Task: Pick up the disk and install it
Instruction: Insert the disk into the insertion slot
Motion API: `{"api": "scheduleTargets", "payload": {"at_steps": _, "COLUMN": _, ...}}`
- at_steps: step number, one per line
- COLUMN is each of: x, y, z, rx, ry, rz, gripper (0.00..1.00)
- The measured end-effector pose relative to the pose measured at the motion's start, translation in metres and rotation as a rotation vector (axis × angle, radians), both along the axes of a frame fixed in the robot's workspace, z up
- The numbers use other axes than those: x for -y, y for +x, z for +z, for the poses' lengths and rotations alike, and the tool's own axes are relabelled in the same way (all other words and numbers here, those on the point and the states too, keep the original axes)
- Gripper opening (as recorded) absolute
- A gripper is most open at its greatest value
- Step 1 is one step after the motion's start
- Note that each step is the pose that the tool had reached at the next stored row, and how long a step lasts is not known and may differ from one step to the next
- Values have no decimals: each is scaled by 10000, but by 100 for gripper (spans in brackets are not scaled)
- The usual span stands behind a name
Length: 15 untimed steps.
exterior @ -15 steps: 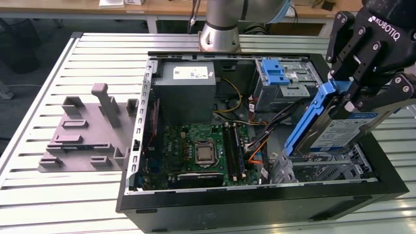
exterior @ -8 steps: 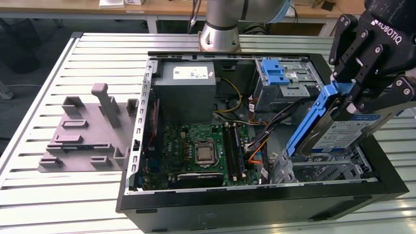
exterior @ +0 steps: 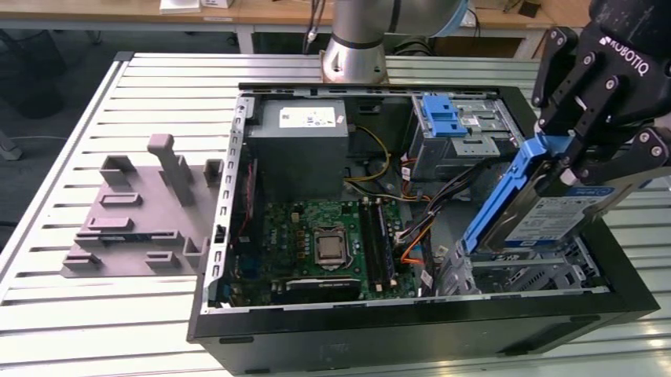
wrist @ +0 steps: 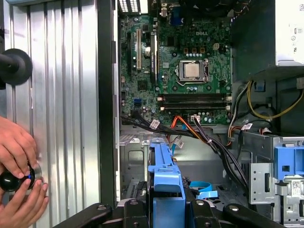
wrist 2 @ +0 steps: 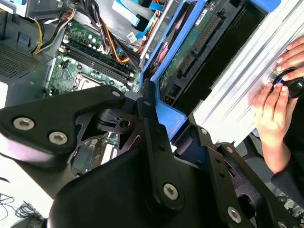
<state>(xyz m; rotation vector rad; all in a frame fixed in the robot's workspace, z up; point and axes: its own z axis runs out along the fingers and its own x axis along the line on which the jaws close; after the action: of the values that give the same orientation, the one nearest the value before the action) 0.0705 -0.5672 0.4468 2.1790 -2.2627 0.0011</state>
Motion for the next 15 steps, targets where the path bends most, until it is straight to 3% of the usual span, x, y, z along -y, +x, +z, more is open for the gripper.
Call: {"api": "scheduleTargets", "payload": {"at_steps": 15, "x": 0, "y": 13, "z": -83, "rx": 0, "ry": 1, "rz": 4, "gripper": 36}}
